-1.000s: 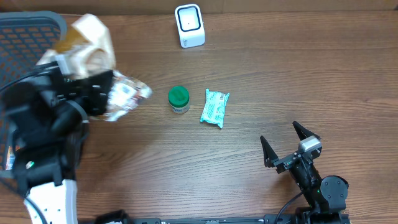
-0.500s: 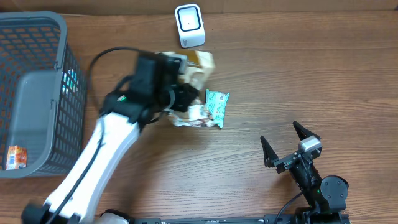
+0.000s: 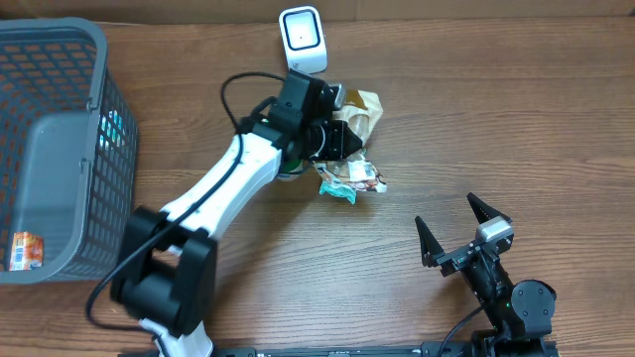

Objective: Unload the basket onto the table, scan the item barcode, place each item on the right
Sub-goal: 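Carry the snack bag past the scanner and drop it right of the wipes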

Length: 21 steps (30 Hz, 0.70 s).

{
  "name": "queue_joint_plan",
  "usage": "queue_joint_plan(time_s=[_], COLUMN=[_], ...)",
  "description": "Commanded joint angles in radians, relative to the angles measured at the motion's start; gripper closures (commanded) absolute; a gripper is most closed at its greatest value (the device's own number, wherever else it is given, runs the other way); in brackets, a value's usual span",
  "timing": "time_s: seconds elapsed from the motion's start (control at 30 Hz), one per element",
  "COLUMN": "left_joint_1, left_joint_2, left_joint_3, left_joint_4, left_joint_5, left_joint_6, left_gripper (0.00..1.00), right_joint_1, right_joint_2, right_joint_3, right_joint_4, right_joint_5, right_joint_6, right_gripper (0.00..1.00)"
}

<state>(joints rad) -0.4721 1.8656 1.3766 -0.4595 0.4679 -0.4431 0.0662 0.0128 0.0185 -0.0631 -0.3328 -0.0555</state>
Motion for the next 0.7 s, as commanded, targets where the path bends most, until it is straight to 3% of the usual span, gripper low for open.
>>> queue_joint_plan(time_s=[0.0,0.13,0.4,0.67], left_joint_1=[-0.036,-0.072,-0.091,-0.057], left_joint_2=[0.090,0.170,0.205,0.158], left_joint_3=[0.023,0.023,0.026,0.111], left_joint_4=[0.068,0.142,0.208,0.110], left_joint_5=[0.158,0.203,0.206,0.212], left_joint_6=[-0.114,-0.169,-0.219,-0.167], left_gripper=[0.85,0.81,0.44,0.42], right_joint_1=[-0.002,-0.002,-0.002,-0.002], right_joint_2=[-0.008,-0.008,-0.008,-0.008], right_joint_3=[-0.010,-0.010,-0.010,-0.010], right_joint_4=[0.006,0.006,0.006,0.006], right_joint_5=[0.006,0.006,0.006,0.006], right_joint_6=[0.004,0.004,0.004,0.004], right_gripper=[0.00,0.00,0.00,0.00])
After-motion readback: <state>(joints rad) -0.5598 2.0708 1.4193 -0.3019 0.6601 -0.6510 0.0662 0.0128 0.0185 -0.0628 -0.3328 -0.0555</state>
